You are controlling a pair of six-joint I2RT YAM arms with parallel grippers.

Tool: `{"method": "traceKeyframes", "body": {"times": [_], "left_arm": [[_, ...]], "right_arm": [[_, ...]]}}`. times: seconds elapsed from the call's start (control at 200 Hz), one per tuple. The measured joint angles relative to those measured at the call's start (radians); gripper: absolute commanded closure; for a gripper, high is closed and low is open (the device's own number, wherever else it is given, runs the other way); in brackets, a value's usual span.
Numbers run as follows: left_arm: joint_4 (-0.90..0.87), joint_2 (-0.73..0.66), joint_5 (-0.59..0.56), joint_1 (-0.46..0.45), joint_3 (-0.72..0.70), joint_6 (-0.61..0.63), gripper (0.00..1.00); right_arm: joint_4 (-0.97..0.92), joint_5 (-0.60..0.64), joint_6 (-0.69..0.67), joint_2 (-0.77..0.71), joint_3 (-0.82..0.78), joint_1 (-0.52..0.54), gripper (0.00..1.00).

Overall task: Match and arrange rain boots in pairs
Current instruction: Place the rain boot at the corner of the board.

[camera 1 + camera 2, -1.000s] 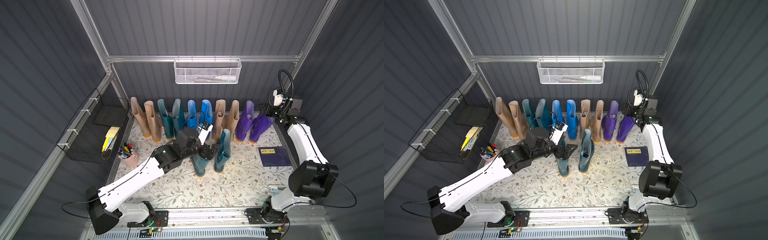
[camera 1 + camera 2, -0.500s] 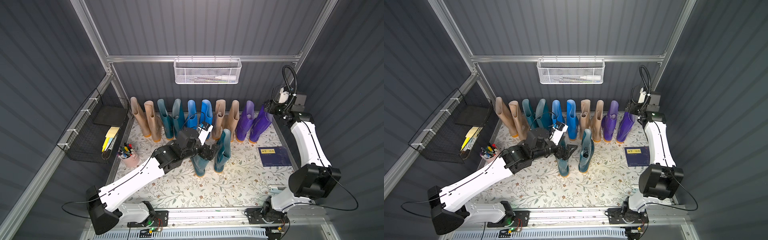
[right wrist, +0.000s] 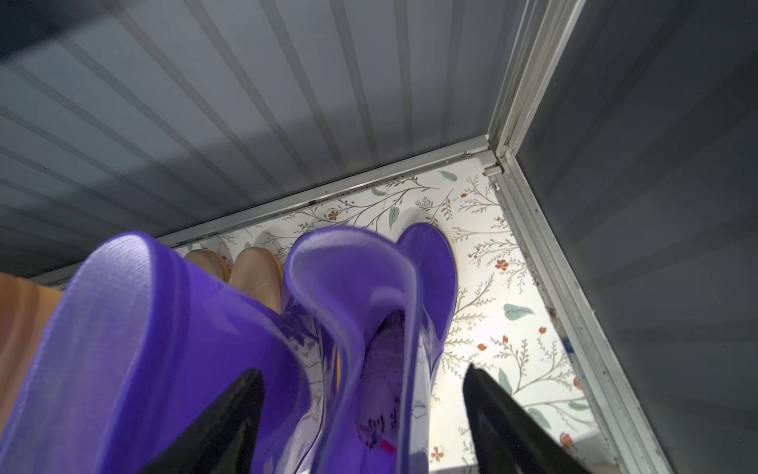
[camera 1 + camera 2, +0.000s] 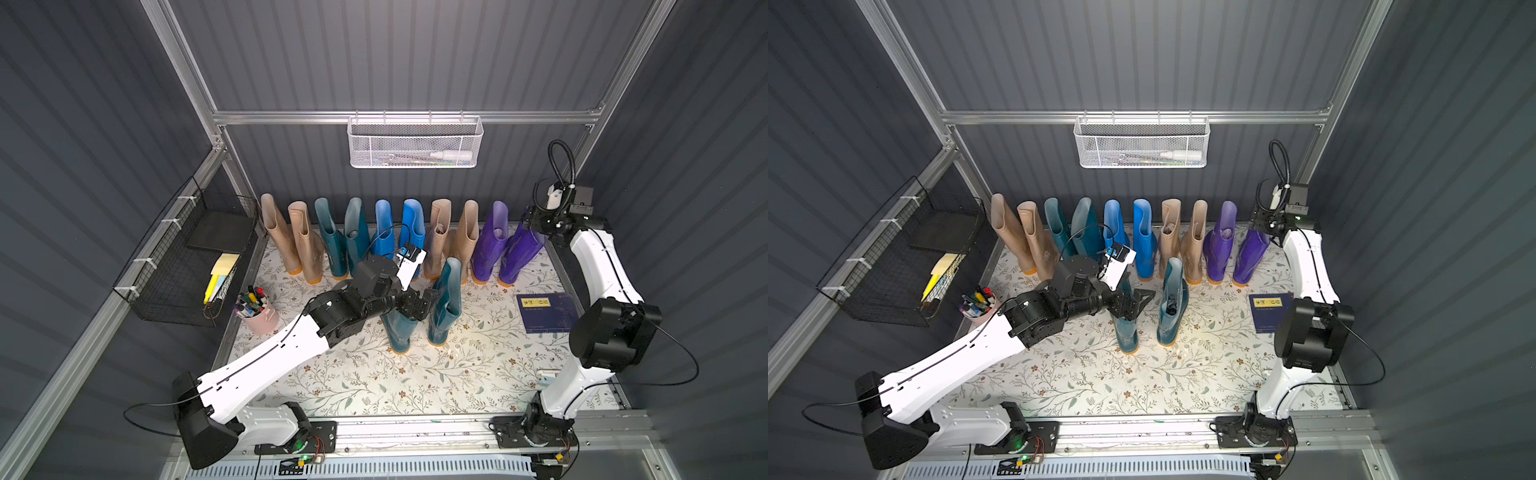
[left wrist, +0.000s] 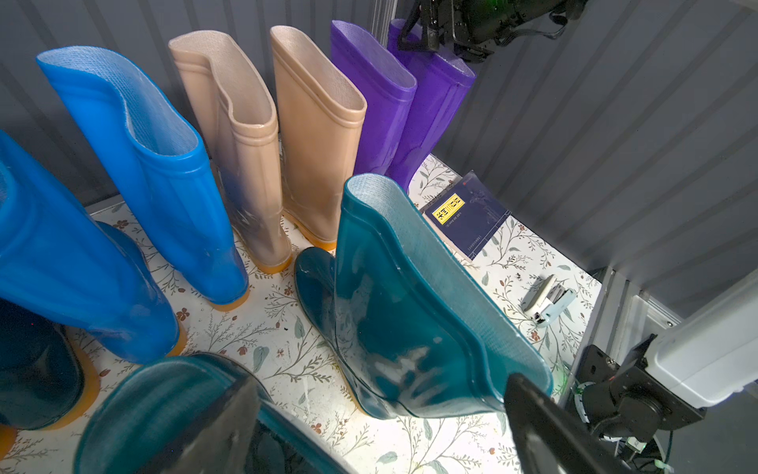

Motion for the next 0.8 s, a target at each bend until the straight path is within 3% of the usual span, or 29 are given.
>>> {"method": "traceKeyframes", "body": {"times": [0.155,0.33,0.505,0.8], "left_arm": [[0.000,0.000,0.000,0.000,0.000,0.000,0.04],[0.000,0.000,-0.001,0.000,0.000,0.001,0.04],[0.000,0.000,-0.001,0.000,-0.003,0.003,0.04],[0.000,0.000,-0.005,0.000,-0.004,0.003,0.04]], "right_arm": [[-0.010,0.000,0.000,0.046,0.057,0.001,0.32],[-0.032,0.000,-0.021,0.080,0.100,0.001,0.61],[-0.064,-0.004,-0.040,0.091,0.131,0.001,0.81],[-0.066,-0.107,-0.074,0.092,0.132,0.001,0.94]]}}
